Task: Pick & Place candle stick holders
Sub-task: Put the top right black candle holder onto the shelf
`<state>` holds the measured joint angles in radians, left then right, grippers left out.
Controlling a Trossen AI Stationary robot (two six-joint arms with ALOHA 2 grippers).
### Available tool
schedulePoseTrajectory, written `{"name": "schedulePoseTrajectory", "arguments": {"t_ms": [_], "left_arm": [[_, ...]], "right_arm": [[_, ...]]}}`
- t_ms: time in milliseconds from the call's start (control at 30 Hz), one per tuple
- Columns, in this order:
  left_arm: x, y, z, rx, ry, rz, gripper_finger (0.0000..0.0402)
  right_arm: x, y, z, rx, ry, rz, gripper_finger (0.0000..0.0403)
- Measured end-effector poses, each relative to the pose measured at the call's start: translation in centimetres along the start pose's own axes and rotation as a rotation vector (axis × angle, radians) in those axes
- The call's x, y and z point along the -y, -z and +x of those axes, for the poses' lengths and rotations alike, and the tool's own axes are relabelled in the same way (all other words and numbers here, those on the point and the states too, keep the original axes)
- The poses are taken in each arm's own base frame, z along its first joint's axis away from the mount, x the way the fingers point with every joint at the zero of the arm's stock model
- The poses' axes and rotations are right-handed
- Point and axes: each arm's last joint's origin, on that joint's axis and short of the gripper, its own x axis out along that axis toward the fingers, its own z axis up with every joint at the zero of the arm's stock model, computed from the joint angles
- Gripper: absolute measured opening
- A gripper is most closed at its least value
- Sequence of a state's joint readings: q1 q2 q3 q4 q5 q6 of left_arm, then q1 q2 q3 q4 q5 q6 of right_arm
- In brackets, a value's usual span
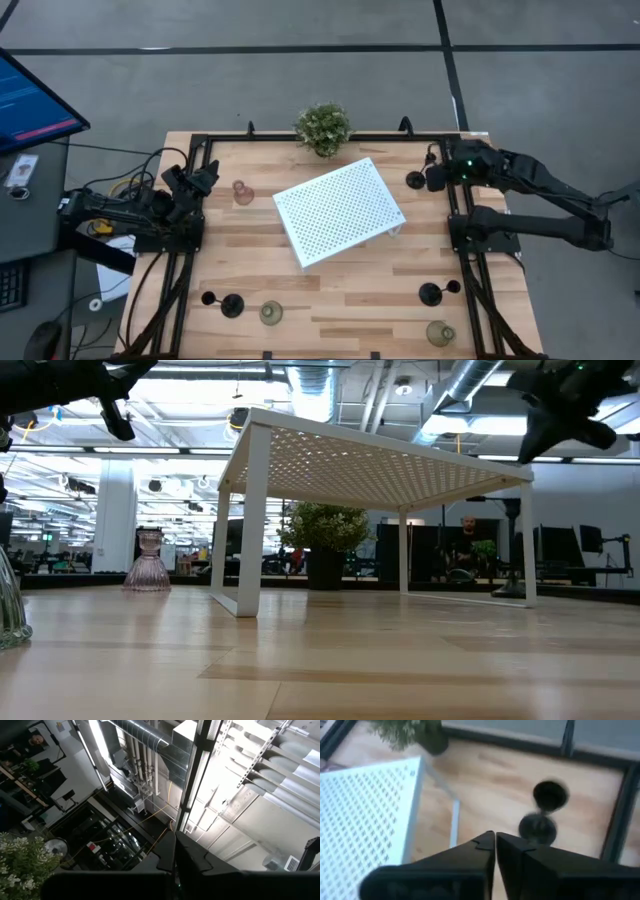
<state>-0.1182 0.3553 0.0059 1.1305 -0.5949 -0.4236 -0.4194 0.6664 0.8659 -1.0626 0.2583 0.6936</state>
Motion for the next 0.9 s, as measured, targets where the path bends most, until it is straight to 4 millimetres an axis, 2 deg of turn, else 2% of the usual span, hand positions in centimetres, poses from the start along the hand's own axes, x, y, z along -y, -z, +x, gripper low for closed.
{"name": "schedulePoseTrajectory", "arguments": {"t_ms": [100, 200, 367, 467, 633, 900], "left_arm": [[0.0, 0.0, 0.0, 0.000, 0.000, 0.000, 0.0010], [0.0, 0.0, 0.0, 0.000, 0.000, 0.000, 0.0011], [0.0, 0.0, 0.0, -0.001, 0.000, 0.008, 0.0011], [0.0, 0.0, 0.0, -0.001, 0.000, 0.027, 0.0011], [0.0, 0.0, 0.0, 0.000, 0.000, 0.027, 0.0011], [0.0, 0.0, 0.0, 0.000, -0.002, 0.027, 0.0011]], "right_arm": [[0.5, 1.8, 0.8, -0.057, -0.014, 0.044, 0.0067], [0.7, 3.4, 2.4, -0.087, -0.027, 0.079, 0.0135], [0.9, 5.4, 5.1, -0.042, 0.035, 0.117, 0.0256], [1.2, 6.4, 6.4, 0.004, 0.084, 0.119, 0.0298], [1.4, 7.7, 7.9, 0.114, 0.151, 0.100, 0.0311], [1.4, 8.2, 10.0, 0.261, 0.199, 0.035, 0.0305]]}}
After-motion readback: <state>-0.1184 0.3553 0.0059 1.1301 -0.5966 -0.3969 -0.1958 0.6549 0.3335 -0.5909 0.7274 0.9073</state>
